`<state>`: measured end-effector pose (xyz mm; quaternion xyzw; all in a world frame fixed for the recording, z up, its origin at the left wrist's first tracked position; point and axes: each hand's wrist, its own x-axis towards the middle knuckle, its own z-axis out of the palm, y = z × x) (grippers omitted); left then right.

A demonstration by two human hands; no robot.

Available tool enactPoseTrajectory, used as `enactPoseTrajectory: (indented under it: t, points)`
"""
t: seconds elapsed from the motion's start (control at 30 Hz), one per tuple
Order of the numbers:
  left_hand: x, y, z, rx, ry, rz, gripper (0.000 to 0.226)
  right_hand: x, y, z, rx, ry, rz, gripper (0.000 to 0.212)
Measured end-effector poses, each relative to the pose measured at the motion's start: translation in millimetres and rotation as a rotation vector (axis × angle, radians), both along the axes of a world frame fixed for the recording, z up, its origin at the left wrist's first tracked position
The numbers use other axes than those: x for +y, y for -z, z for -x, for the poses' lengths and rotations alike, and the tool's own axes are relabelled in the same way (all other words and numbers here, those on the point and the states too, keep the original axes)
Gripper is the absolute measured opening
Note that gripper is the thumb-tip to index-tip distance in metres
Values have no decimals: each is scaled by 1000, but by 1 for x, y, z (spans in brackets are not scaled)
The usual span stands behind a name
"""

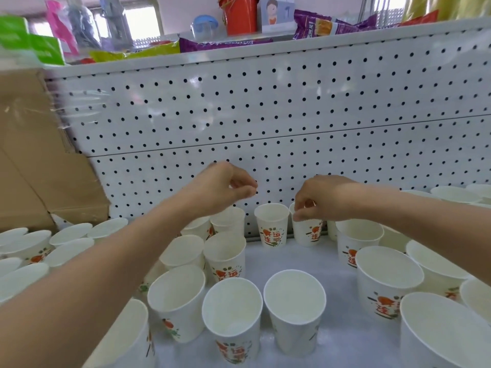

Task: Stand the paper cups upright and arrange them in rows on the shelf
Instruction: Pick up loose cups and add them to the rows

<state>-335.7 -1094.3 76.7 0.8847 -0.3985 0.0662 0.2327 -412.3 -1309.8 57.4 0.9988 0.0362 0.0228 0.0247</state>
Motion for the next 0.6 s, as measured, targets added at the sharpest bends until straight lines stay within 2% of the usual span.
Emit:
enactPoseTrajectory:
  t: [0.07,0.2,0.3,0.4,0.5,0.6]
  points:
    - [21,-7,-4,13,-54,-22,14,4,-4,1,-100,-77,-32,26]
    - [37,2,-3,-4,-79,-298,14,26,-6,-2,-96,-209,-46,24]
    - [42,2,5,-10,-50,-256,16,41,-6,0,-85,-269,-112,19]
    - [51,-1,24,52,22,-251,18,48,-18,21,101,-346,-321,17]
    - [54,3,39,68,42,-362,41,53,-35,52,376,-313,-327,45]
    - [53,9,43,50,-9,-402,51,59,-34,72,501,-275,-218,73]
